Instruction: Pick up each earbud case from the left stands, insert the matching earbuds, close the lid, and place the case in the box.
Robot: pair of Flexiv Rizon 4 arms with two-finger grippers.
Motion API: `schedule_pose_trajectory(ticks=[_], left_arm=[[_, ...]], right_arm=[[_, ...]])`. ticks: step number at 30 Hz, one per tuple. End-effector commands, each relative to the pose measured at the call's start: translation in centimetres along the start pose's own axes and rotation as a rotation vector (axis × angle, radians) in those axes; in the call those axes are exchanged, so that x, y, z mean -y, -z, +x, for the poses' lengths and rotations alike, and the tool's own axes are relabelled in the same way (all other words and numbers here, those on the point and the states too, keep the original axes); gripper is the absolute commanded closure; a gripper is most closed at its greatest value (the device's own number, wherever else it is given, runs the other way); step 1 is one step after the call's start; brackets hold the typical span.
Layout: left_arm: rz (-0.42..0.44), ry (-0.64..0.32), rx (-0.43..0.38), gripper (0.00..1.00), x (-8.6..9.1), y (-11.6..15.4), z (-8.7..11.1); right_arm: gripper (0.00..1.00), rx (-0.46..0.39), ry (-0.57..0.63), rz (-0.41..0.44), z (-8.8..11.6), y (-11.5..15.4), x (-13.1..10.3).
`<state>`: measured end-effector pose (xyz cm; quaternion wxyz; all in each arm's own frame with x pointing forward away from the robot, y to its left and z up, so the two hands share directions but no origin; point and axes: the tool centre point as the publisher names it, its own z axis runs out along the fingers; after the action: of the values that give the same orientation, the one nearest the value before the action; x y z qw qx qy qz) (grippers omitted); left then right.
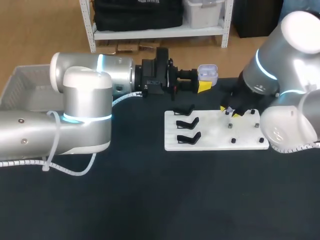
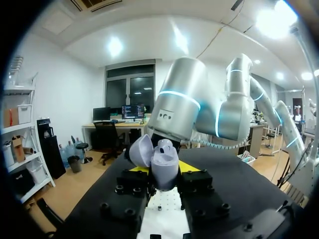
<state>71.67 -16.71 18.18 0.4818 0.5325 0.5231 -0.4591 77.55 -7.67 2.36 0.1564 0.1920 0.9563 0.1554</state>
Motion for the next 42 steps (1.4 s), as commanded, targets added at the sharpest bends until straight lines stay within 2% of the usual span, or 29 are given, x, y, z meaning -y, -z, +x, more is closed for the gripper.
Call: schedule_pose_trajectory(ticks=[1, 12, 22, 32, 37, 42], left_arm=[[-0.006, -0.005, 0.008, 1.00, 0.14, 0.02, 0.16], [-0.006, -0.005, 0.008, 1.00, 0.14, 0.02, 0.16], [-0.006, -0.005, 0.008, 1.00, 0.14, 0.02, 0.16], [-0.006, -0.005, 0.008, 1.00, 0.14, 0.02, 0.16], [-0.006, -0.005, 0.008, 1.00, 0.14, 0.02, 0.16], [-0.006, -0.005, 0.008, 1.00, 0.14, 0.02, 0.16]], right_arm=[[0.65, -0.012, 0.000, 0.002, -0.13, -0.44, -0.13], [0.69, -0.016, -0.007, 0.008, -0.18, -0.54, -0.06], [0.66, -0.017, -0.007, 0.017, -0.24, -0.40, 0.11], [0.67, -0.013, -0.012, 0.019, -0.45, -0.13, 0.33], [0.70, -0.015, -0.011, 0.019, -0.41, -0.12, 0.43], [0.81, -0.018, -0.012, 0.019, -0.35, -0.29, 0.47]])
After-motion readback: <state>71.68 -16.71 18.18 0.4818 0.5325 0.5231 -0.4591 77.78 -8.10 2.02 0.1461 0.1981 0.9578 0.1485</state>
